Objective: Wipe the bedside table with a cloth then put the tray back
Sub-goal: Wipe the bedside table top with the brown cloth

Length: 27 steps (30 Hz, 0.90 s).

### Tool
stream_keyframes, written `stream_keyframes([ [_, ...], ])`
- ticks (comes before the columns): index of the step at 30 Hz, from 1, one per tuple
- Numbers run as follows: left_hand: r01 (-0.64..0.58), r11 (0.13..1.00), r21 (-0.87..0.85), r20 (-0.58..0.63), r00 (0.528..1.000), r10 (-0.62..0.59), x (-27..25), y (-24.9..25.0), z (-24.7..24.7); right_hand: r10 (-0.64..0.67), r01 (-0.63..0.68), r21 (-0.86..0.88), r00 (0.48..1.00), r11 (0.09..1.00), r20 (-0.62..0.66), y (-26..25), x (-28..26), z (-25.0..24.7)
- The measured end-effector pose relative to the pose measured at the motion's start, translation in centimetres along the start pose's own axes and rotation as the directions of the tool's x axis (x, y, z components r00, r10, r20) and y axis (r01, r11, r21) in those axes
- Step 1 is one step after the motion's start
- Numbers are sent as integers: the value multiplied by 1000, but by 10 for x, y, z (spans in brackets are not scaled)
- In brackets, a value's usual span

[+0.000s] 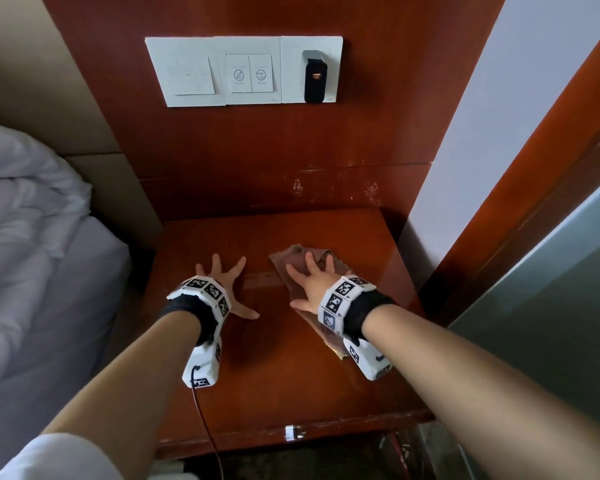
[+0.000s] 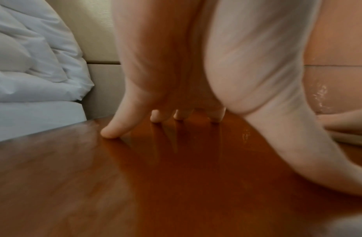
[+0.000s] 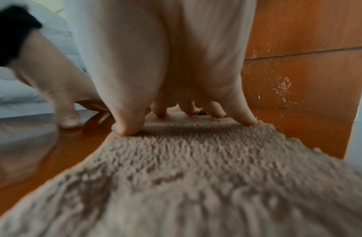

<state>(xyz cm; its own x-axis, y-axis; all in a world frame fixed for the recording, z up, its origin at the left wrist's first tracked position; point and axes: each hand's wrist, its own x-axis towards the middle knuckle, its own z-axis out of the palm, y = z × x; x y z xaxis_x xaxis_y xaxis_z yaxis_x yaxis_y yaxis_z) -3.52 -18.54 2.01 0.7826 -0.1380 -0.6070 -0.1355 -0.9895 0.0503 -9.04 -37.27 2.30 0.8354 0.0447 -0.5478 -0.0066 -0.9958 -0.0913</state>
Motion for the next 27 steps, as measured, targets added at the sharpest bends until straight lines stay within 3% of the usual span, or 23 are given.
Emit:
stream_keyframes([
  [12,-24,998,-65,28,999,25,7,-2,-4,33,-34,-33,999,999,-35,4,74,-34],
  [27,-17,991,-130,10,1000,18,27,0,-13,37,-38,-26,998,999,-44,20,94,-57],
])
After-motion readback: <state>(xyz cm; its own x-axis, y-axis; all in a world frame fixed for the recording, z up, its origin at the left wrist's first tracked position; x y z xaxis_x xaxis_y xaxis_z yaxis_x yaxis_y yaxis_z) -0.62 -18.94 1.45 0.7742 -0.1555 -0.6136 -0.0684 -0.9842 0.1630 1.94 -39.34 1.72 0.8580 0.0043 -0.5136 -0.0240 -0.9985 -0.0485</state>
